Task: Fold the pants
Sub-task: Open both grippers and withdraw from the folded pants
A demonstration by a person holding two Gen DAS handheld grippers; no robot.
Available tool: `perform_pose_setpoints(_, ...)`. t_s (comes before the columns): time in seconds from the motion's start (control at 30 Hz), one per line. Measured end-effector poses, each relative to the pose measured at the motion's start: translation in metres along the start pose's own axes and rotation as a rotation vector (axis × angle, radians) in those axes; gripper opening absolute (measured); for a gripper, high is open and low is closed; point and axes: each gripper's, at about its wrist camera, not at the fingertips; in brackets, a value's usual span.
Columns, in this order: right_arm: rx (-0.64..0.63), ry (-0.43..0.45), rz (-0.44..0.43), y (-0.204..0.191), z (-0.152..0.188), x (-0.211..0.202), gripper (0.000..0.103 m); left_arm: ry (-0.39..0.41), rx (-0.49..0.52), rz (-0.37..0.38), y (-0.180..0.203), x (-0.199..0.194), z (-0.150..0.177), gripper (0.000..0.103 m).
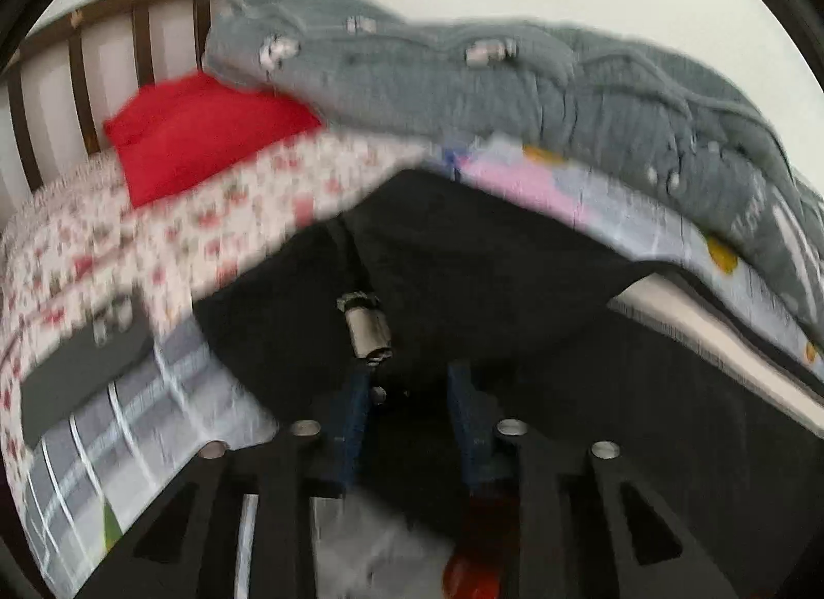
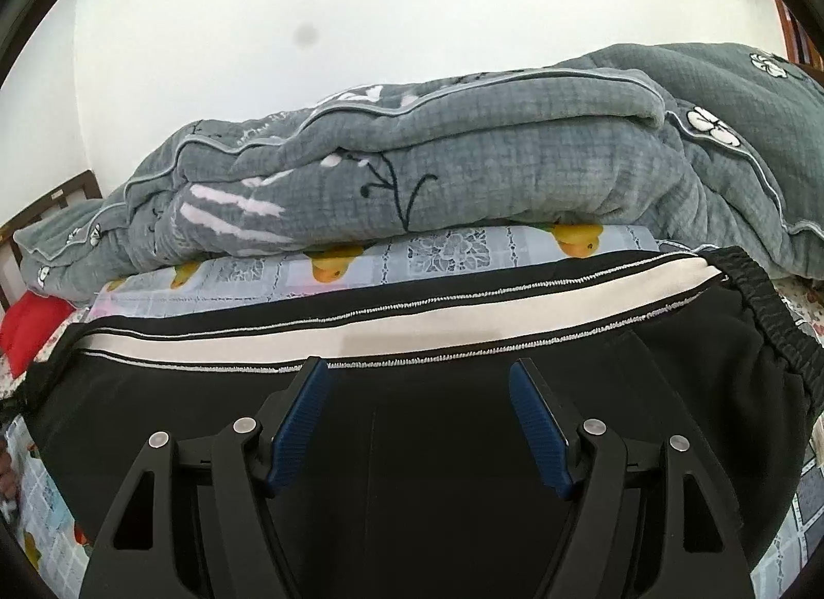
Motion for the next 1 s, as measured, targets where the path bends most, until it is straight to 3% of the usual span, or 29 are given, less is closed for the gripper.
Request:
perform_pose_setpoints(0.1,-0.007,0.000,0.001,-0.001,0.001,0.001,0.072,0.080,-0.012,-0.039,-0.001,-0.003,-0.026,0.028)
perform_pose_setpoints(0.23,-0.021,0.015,-0.007,-0.003,0.002,-0.002,0.072,0.148,-0.071,-0.034,-0.007,-0.005,-0.058,0.030)
perform_pose_setpoints(0.33,-0.031,0.019,-0.006,-0.005,0.002,-0.002,0.072,0.156,-0.081,-0.016,-0.002,-0.007,-0.069,0.083)
perform_pose_setpoints(0.43,-0.033,0.022,-0.004,-0.006,0.002,-0.002,0.072,0.199,-0.050,-0.013,0.007,-0.020,-0.063,0.083)
perform_pose_setpoints(0.7,0.036,0.007,0.010,0.007,0.002,-0.024,0.072,0.083,0.035,0.072,0.023,-0.046,-0.012,0.083)
perform_pose_setpoints(0.83,0.078,-0.005,-0.002,0.022,0.012,-0.067,0.072,0.036,-0.016,0.178,0.015,-0.064,0.023,0.083)
perform_pose_setpoints(1.0,0.052,-0.023,0.051,0.049,0.036,-0.123,0.073,-0.057,-0.106,0.387,0.012,-0.079,0.075,0.082)
Point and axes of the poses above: each gripper's, at about its wrist camera, not at the fingertips, and x roughly the way its jaws point, y to its right, z to its underside, and after that the axes turned 12 degrees about x, right-handed
